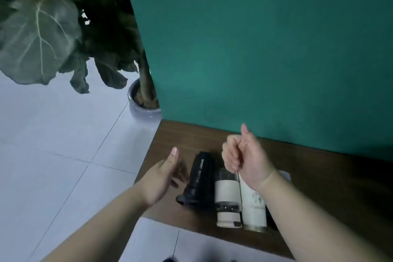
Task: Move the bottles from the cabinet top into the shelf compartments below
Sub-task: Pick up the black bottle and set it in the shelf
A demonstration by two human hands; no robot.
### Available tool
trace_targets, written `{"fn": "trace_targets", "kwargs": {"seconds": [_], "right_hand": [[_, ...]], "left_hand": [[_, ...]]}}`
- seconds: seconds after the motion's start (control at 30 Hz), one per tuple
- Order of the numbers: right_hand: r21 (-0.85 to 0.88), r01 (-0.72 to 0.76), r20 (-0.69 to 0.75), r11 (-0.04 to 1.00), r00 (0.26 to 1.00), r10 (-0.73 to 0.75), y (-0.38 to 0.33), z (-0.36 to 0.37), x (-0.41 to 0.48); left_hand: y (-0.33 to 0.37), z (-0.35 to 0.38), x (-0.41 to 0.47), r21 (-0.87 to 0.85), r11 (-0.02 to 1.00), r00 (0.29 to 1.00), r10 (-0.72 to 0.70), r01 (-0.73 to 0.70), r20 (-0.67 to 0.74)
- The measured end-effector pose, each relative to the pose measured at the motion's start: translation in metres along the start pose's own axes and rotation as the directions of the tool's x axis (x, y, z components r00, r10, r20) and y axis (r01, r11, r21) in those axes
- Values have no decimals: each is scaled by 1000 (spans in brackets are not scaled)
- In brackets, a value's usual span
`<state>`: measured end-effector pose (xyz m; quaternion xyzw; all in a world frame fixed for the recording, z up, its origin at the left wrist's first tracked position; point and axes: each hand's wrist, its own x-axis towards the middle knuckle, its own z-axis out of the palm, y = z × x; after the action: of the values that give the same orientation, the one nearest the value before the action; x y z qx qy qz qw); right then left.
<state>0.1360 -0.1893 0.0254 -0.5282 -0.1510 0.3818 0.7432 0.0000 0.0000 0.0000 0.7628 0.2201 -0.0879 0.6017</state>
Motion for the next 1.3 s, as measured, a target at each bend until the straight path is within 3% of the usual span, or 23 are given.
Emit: {"fn": "trace_targets", "kwargs": {"seconds": [0.17, 0.33, 0.5, 0.67, 0.87, 0.97, 1.07, 1.13, 1.2, 1.3], "right_hand": [[-219, 88, 24, 972, 996, -85, 90, -14, 6], [-461, 199, 36, 865, 978, -206, 146, -11, -2], [-564, 261, 60, 783, 959, -277, 181, 8, -40], [-672, 228, -22, 704, 945, -327, 207, 25, -106], [-905, 152, -32, 398, 908, -419, 214, 24, -122], [-995, 80, 94, -55, 923, -373, 213, 25, -108], [-944, 25, 132, -330, 943, -306, 219, 23, -81], [-871, -13, 122, -491, 962, -243, 227, 21, -65], [-808, -21, 119, -589, 973, -198, 233, 23, -53], [-787, -30, 124, -616, 970, -207, 239, 26, -38]], "left_hand": [[-109, 29, -3, -55, 998, 991, 5, -12, -137], [-184, 52, -9, -117, 989, 976, 65, -91, -209], [-235, 78, -36, -247, 942, 946, 153, -227, -287], [-281, 109, -87, -392, 903, 960, 70, -177, -272], [-306, 124, -111, -531, 820, 951, 48, -212, -305], [-324, 131, -101, -585, 791, 944, -28, -180, -329], [-339, 134, -80, -635, 763, 913, -169, -117, -371], [-344, 136, -71, -641, 756, 901, -179, -131, -395], [-346, 139, -68, -639, 750, 907, -134, -170, -399], [-346, 143, -67, -643, 739, 914, -93, -202, -394]]}}
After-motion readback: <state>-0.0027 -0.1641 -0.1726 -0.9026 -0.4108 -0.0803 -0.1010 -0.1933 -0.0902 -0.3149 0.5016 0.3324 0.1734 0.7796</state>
